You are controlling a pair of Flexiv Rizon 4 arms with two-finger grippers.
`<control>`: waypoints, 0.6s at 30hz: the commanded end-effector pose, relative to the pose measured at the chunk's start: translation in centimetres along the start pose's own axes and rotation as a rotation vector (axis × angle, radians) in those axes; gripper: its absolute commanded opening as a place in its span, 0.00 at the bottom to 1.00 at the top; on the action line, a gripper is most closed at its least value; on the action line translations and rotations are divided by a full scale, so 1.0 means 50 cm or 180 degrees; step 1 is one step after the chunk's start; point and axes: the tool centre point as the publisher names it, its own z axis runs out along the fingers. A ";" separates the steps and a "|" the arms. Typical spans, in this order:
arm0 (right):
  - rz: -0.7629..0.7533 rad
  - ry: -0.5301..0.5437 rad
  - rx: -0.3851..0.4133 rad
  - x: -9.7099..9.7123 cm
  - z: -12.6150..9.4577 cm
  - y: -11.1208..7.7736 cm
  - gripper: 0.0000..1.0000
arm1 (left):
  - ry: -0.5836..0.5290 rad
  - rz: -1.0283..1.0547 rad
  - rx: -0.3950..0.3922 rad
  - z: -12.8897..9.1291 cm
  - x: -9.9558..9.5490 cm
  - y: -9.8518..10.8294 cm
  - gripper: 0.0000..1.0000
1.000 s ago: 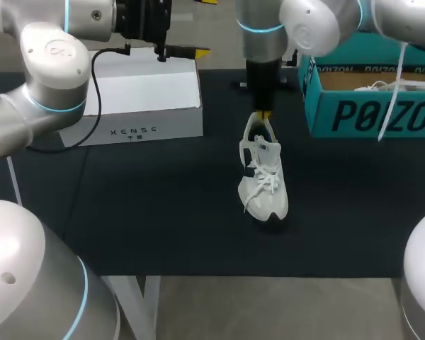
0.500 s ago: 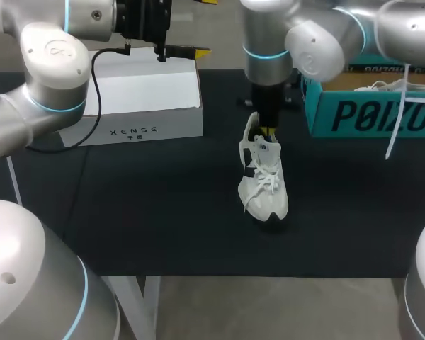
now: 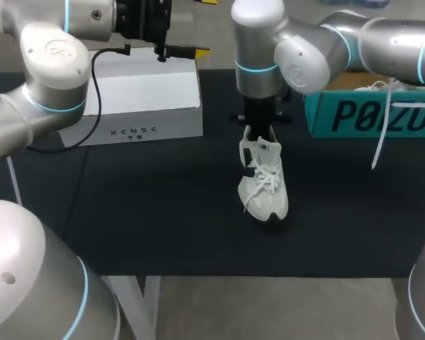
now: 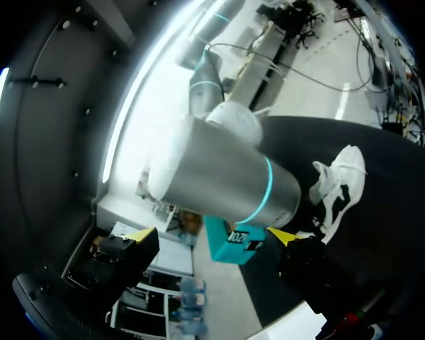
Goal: Take the shoe out of the shoebox, open the shoe tongue, remove and reinsert the insole, then place the shoe into the shoebox
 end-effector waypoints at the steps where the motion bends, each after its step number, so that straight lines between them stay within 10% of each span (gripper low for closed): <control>1: -0.0019 -0.0022 0.0042 0.015 0.012 0.003 0.00 | 0.0009 0.0003 -0.0001 0.002 -0.001 0.001 1.00; 18: 0.0010 -0.0175 -0.0389 -0.035 -0.073 -0.013 0.00 | 0.0009 0.0003 -0.0001 0.002 -0.001 0.001 1.00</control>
